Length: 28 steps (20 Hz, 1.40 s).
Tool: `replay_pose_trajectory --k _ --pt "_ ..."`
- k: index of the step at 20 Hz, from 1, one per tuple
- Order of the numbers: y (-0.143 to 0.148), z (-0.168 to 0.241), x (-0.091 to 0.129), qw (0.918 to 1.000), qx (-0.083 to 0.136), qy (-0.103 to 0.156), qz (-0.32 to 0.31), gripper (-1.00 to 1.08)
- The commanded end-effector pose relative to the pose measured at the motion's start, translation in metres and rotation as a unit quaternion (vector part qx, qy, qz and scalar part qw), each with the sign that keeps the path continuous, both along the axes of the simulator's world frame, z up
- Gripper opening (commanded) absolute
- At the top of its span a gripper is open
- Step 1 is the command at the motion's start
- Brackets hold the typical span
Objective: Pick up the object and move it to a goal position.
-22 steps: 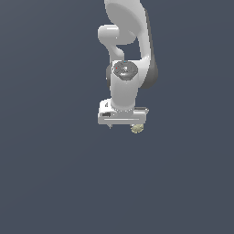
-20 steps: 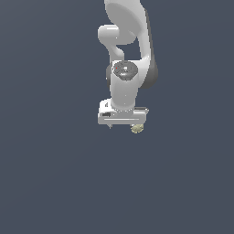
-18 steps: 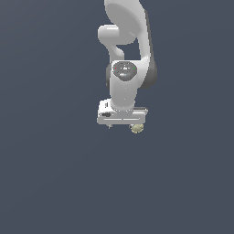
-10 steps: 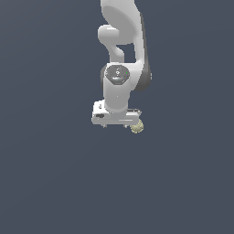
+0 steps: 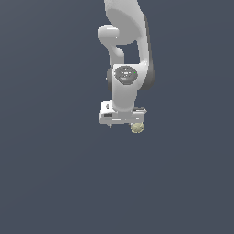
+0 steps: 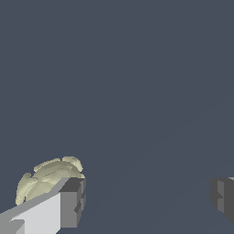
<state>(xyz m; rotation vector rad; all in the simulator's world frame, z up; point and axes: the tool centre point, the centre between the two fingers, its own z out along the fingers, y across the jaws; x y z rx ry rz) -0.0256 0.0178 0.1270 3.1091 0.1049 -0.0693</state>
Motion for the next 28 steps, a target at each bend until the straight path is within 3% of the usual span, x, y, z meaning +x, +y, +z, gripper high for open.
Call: replay_pose_trajectory --k 1,8,13,28 --pt "0.016 -0.006 -0.007 0.9999 0.002 -0.003 0.015 1.00" --pt "0.069 -0.027 -0.039 0.9976 0.012 -0.014 0.067 1.00" --pt "0.090 -0.035 -0.055 0.9957 0.016 -0.019 0.089 1.00" --pt "0.096 -0.064 -0.061 0.9950 0.018 -0.020 0.096 1.00"
